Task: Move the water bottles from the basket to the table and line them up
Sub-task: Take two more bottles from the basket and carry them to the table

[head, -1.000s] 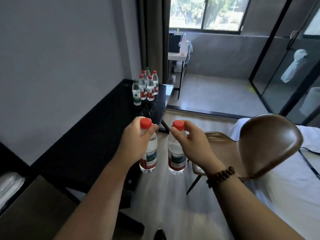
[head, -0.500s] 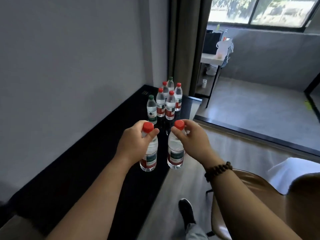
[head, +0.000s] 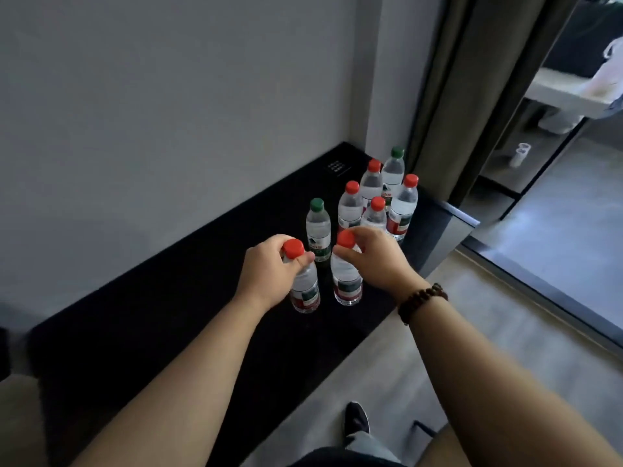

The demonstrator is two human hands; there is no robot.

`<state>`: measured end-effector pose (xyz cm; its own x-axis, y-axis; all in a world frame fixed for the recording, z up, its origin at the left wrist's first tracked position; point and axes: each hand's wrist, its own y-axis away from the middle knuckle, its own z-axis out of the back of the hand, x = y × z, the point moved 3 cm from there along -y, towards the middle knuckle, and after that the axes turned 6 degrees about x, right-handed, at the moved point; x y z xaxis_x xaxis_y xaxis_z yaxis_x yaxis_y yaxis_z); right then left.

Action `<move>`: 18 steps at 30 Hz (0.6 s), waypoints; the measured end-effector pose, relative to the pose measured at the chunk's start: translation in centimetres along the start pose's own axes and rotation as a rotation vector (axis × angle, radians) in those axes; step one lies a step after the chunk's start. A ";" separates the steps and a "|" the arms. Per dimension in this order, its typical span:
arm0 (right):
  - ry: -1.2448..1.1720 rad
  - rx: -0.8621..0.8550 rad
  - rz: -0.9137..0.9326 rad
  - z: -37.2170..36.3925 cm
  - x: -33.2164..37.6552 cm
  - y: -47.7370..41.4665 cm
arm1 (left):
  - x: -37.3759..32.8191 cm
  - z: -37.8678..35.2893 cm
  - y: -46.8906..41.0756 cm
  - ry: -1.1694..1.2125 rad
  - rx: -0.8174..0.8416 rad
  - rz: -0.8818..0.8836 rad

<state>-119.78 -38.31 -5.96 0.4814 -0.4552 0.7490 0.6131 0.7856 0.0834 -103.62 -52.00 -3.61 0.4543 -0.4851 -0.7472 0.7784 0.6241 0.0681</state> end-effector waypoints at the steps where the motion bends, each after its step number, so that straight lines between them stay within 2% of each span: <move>1: 0.001 0.020 0.001 0.3 -0.7 -1.2 | -0.2 -0.6 -0.9 -0.004 -0.010 0.023; 8: 0.055 0.125 -0.008 1.0 -4.9 -7.2 | -0.2 -3.5 -5.5 -0.004 0.000 0.155; 18: 0.084 0.283 -0.012 0.5 -6.1 -10.6 | 1.2 -5.7 -7.9 0.007 0.057 0.260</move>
<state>-129.54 -43.60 -11.11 0.5330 -0.4890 0.6905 0.4258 0.8602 0.2805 -111.74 -54.01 -8.79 0.6389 -0.3086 -0.7047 0.6594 0.6914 0.2951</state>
